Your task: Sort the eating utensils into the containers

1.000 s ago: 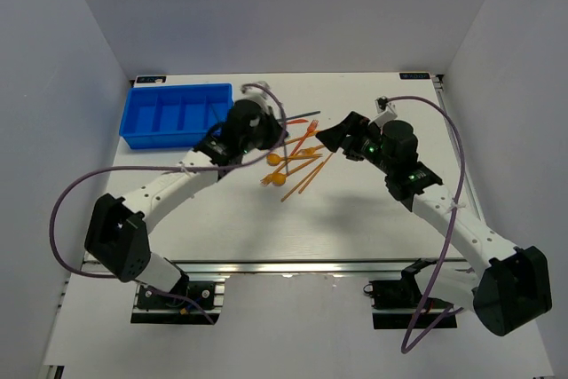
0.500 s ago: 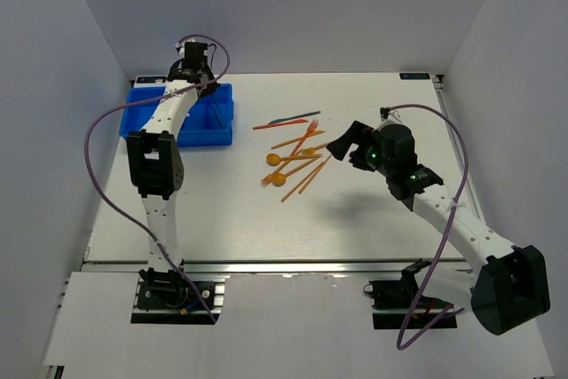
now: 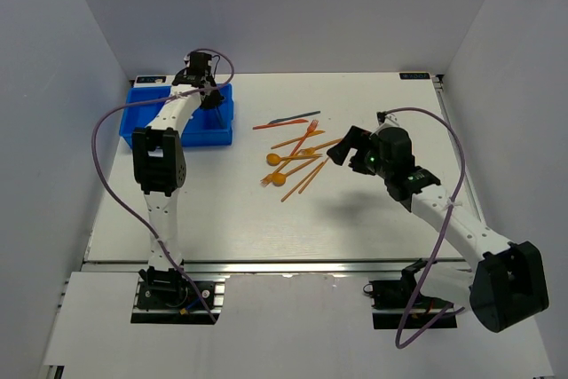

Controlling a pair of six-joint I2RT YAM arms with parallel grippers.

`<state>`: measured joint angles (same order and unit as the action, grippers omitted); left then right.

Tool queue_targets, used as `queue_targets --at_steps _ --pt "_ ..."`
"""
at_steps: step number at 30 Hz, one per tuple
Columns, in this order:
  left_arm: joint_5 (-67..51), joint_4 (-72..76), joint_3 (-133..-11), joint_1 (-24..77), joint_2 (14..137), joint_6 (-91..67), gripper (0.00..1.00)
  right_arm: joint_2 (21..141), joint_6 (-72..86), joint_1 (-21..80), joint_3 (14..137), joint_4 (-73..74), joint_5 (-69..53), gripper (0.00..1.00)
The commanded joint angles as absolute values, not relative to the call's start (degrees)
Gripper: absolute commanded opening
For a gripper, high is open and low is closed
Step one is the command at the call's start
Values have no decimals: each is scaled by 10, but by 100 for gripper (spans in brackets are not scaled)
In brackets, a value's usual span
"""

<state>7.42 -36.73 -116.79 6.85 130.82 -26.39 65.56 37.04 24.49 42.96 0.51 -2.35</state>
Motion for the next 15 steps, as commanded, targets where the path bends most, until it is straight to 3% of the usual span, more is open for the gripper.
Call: queue_targets --at_steps 1,7,8,12,15 --pt "57 -355 -1161 66 1257 -266 30 669 351 244 440 -2 -33 89" --pt "55 -366 -1179 66 1209 -263 61 729 329 244 482 39 -28 89" --pt "59 -369 -1183 66 1198 -264 73 753 326 245 500 56 -23 89" --pt "80 -382 -1184 66 1100 -261 98 822 315 260 560 119 52 89" --pt "100 -398 -1122 66 988 -257 98 875 323 284 609 172 138 89"
